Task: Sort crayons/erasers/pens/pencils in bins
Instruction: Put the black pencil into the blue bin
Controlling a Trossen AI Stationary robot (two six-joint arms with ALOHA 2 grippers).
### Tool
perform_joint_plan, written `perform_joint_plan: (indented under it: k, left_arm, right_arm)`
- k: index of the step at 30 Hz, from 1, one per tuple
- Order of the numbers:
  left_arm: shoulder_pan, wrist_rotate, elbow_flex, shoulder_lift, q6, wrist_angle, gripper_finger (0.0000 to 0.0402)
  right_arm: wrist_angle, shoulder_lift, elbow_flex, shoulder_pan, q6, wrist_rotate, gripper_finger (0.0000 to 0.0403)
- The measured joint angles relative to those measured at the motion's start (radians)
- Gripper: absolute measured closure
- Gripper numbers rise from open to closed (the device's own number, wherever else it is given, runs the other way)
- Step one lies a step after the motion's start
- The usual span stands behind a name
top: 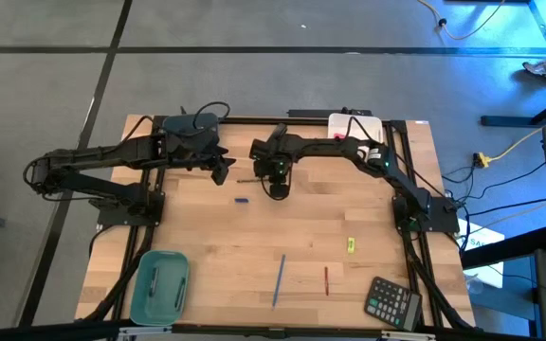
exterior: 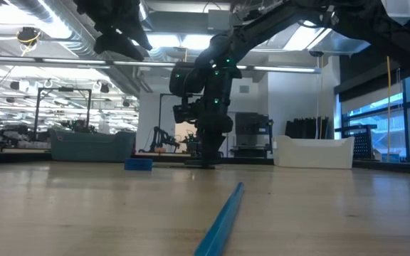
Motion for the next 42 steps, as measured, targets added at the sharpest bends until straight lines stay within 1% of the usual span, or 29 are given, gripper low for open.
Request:
perform_joint_plan:
  k: [4, 9, 11, 13, 15, 17, 20, 24, 27, 30, 34, 36, 37, 40, 42]
  left_arm:
    - [0.000, 0.000, 0.000, 0.000, 0.000, 0.000, 0.0200]
    - [0.000, 0.000, 0.000, 0.000, 0.000, 0.000, 0.0200]
    - [0.000, 0.000, 0.000, 0.000, -0.002, -0.001, 0.0200]
    - [0.000, 0.000, 0.000, -0.002, -0.016, -0.015, 0.0200]
    - [0.000, 0.000, 0.000, -0.003, -0.048, -0.044, 0.0200]
    - [-0.001, 0.001, 0.000, -0.009, -0.082, -0.089, 0.0200]
    - [-0.006, 0.002, 0.000, -0.011, -0.133, -0.155, 0.0200]
    - [-0.033, 0.005, 0.000, -0.010, -0.180, -0.206, 0.0200]
    - [-0.058, 0.005, 0.000, -0.010, -0.185, -0.203, 0.0200]
    - [-0.076, 0.019, 0.000, -0.010, -0.182, -0.201, 0.0200]
    - [-0.084, 0.071, 0.000, -0.009, -0.162, -0.199, 0.0200]
    - [-0.084, 0.088, 0.000, -0.006, -0.160, -0.198, 0.0200]
    - [-0.084, 0.088, 0.000, -0.006, -0.156, -0.198, 0.0200]
    - [-0.073, 0.088, 0.000, -0.006, -0.102, -0.173, 0.0200]
    - [-0.056, 0.088, 0.000, -0.006, -0.062, -0.142, 0.0200]
  right_arm:
    - [-0.009, 0.003, 0.000, 0.005, -0.001, 0.003, 0.0376]
    - [-0.021, 0.006, 0.017, 0.003, 0.010, -0.002, 0.0366]
    - [-0.037, 0.009, 0.036, -0.009, 0.027, -0.039, 0.0365]
    - [-0.044, -0.003, 0.037, -0.031, 0.053, -0.133, 0.0366]
    - [-0.045, -0.032, 0.037, -0.049, 0.072, -0.198, 0.0370]
    - [-0.055, -0.082, 0.038, -0.068, 0.073, -0.229, 0.0375]
    - [-0.052, -0.162, 0.007, -0.108, 0.065, -0.243, 0.0382]
    - [-0.025, -0.294, -0.085, -0.151, 0.063, -0.263, 0.0384]
    - [0.066, -0.421, -0.214, -0.182, 0.085, -0.316, 0.0384]
    - [0.210, -0.554, -0.387, -0.213, 0.154, -0.375, 0.0385]
    - [0.445, -0.730, -0.612, -0.228, 0.300, -0.457, 0.0385]
    - [0.517, -0.792, -0.709, -0.217, 0.347, -0.448, 0.0385]
    - [0.541, -0.816, -0.749, -0.206, 0.358, -0.409, 0.0384]
    - [0.578, -0.837, -0.830, -0.166, 0.296, -0.236, 0.0384]
    - [0.566, -0.804, -0.839, -0.144, 0.232, -0.139, 0.0381]
